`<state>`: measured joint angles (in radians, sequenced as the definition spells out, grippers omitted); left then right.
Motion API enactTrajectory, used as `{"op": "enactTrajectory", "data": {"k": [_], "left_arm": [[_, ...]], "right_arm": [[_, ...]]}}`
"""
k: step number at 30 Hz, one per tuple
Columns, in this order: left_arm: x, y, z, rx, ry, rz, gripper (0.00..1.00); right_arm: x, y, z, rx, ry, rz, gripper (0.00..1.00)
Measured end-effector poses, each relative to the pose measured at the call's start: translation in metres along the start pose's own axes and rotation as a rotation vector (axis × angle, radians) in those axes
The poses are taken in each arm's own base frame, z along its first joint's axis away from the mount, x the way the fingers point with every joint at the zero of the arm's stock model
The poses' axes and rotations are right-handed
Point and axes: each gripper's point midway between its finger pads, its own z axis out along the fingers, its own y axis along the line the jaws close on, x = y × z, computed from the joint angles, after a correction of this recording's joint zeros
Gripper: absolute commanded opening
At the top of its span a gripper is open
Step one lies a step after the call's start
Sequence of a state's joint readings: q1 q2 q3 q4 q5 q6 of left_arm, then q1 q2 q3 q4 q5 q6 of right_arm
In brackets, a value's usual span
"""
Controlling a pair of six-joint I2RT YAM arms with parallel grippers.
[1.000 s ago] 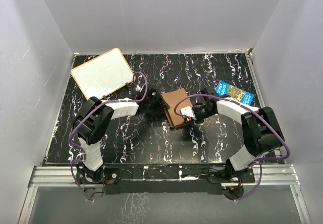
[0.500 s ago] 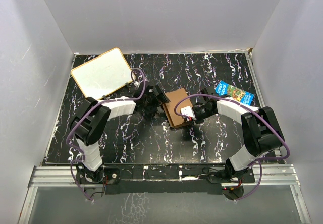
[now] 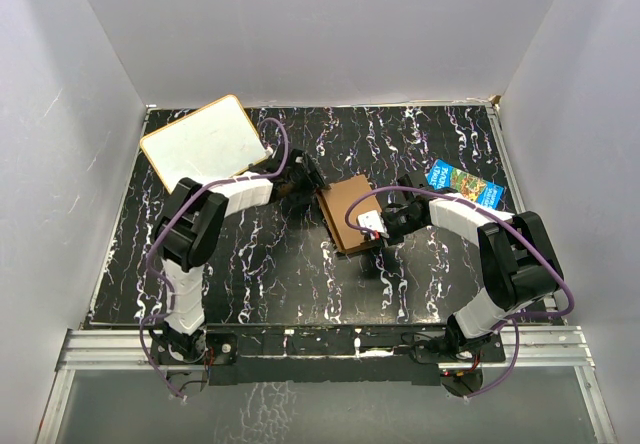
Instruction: Fold the paper box
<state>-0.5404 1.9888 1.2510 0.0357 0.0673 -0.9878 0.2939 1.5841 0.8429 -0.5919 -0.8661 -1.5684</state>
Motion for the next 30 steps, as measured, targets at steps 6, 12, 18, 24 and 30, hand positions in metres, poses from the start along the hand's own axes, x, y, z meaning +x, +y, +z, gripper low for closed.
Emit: {"op": "enactTrajectory", "data": {"k": [6,12,18,24,30], "left_arm": [[0.002,-0.001,0.007,0.000,0.024,-0.012,0.20],[0.002,-0.006,0.006,0.011,0.032,-0.020,0.06],[0.001,-0.007,0.006,0.011,0.032,-0.016,0.16],[0.003,0.007,0.002,-0.017,0.019,0.018,0.73],[0.014,0.021,-0.030,0.008,0.003,0.051,0.97]], "right_arm": [[0.000,0.000,0.000,-0.002,0.000,0.001,0.24],[-0.001,-0.001,0.002,-0.006,0.000,-0.001,0.24],[-0.001,-0.001,0.002,-0.006,0.001,0.000,0.24],[-0.001,-0.001,0.002,-0.006,0.001,0.000,0.24],[-0.001,-0.001,0.002,-0.007,0.001,-0.002,0.24]]}}
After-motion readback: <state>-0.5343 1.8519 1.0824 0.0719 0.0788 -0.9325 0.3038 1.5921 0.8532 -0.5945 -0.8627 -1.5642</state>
